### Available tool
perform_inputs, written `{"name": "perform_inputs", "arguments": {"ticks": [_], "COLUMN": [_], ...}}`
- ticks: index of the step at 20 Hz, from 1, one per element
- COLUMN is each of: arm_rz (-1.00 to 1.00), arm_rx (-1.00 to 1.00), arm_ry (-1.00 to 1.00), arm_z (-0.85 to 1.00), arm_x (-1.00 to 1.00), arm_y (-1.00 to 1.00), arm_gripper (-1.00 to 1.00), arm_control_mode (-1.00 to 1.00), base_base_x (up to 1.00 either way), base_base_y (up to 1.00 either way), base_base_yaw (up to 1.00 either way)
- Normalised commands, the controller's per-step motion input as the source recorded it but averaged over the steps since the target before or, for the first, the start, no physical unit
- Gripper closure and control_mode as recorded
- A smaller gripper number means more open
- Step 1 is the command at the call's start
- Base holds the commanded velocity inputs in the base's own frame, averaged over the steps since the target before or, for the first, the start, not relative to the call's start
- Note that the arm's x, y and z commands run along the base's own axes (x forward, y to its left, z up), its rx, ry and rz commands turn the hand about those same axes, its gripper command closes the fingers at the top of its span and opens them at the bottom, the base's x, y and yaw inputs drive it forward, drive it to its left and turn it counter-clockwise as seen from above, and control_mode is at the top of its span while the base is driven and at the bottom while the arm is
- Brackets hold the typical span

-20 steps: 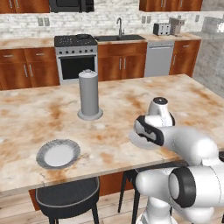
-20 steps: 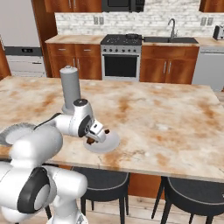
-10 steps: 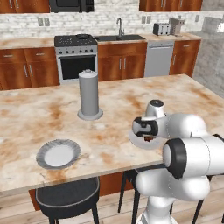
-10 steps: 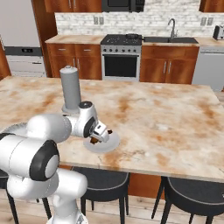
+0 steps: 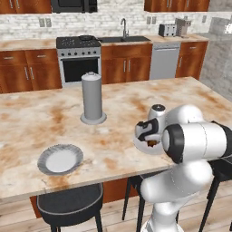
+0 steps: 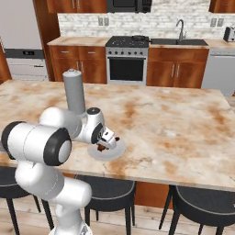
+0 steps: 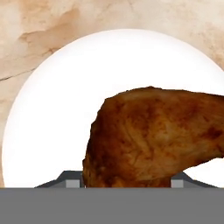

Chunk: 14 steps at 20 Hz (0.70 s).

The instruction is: Take the chicken drumsticks from the pan and place one on each plate on the dining counter.

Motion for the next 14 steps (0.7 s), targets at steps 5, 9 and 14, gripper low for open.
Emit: {"name": "perform_inputs", "arguments": {"ticks": [5, 9, 14], "arm_rz": [0.0, 0.0, 0.0], "arm_rx": [0.0, 0.0, 0.0], "arm_ry": [0.05, 0.11, 0.09], "arm_z": [-0.15, -0.17, -0.13], "arm_x": [0.08, 0.17, 0.21], "arm_y": [-0.02, -0.01, -0.05], "arm_gripper": [-1.0, -1.0, -1.0], "arm_control_mode": [-1.0, -1.0, -1.0], "base_base_x": [0.0, 0.0, 0.0], "base_base_y": [0.0, 0.0, 0.0], "base_base_yaw": [0.0, 0.0, 0.0]}}
